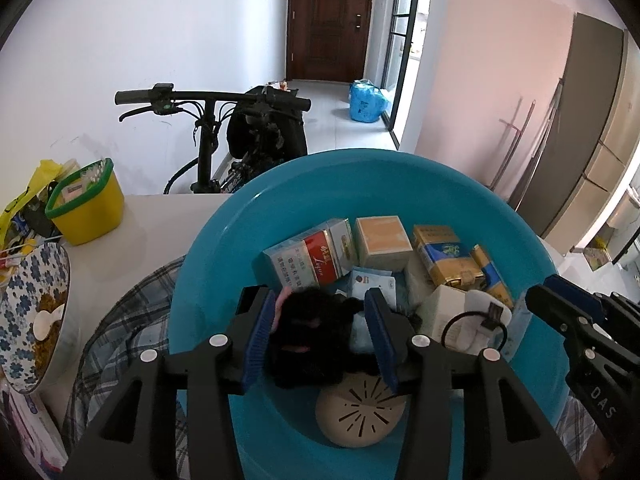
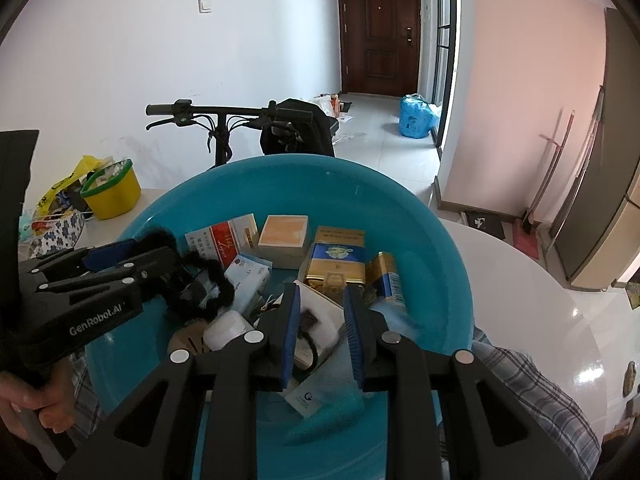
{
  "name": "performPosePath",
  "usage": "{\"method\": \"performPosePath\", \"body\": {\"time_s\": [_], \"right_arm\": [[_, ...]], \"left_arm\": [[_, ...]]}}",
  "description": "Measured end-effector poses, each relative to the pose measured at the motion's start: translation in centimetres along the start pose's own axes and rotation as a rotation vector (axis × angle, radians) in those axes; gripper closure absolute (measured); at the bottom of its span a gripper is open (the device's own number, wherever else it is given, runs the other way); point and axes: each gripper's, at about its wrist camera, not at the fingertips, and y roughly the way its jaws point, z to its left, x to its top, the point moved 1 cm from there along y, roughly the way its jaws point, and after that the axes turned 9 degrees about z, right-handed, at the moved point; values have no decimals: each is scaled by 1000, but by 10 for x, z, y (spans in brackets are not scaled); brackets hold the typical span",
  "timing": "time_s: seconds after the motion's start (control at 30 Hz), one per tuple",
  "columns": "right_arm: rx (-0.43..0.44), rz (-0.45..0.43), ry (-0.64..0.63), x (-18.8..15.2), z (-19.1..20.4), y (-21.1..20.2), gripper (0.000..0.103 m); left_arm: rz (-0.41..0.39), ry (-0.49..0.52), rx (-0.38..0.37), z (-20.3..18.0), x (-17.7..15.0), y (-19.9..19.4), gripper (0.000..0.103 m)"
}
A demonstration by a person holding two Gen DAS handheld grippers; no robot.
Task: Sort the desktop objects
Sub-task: 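Open the left tool releasing the hair tie while right tool releases the tube, then raise both open tools up away from the teal basin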
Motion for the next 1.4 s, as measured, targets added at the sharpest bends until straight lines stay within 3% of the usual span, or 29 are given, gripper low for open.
{"method": "performPosePath", "body": {"time_s": [0.07,0.1,0.17,0.23,0.83,1.07,1.2,1.4], "right_arm": [[-1,-1,4,0,-1,-1,82],[0,-2,7,0,-2,-2,80],[1,-9,10,1,-2,-4,62],[-13,-32,6,1,-2,-8,52],[-45,-129,3,6,-4,-49,46],[-55,-207,-13,4,1,-79,39],[-71,-251,-23,3,6,-95,35],[-68,-336,-14,0,9,-126,22]], "left_arm": [[-7,-5,3,1,0,-2,50],[-12,-7,5,1,1,-4,40],[-35,-11,6,1,1,-8,33],[-49,-10,15,1,1,-13,33],[-286,56,38,-23,-8,-94,25],[-354,63,2,-27,-16,-128,24],[-406,56,-10,-28,-21,-146,18],[-505,50,15,-26,-31,-179,18]]}}
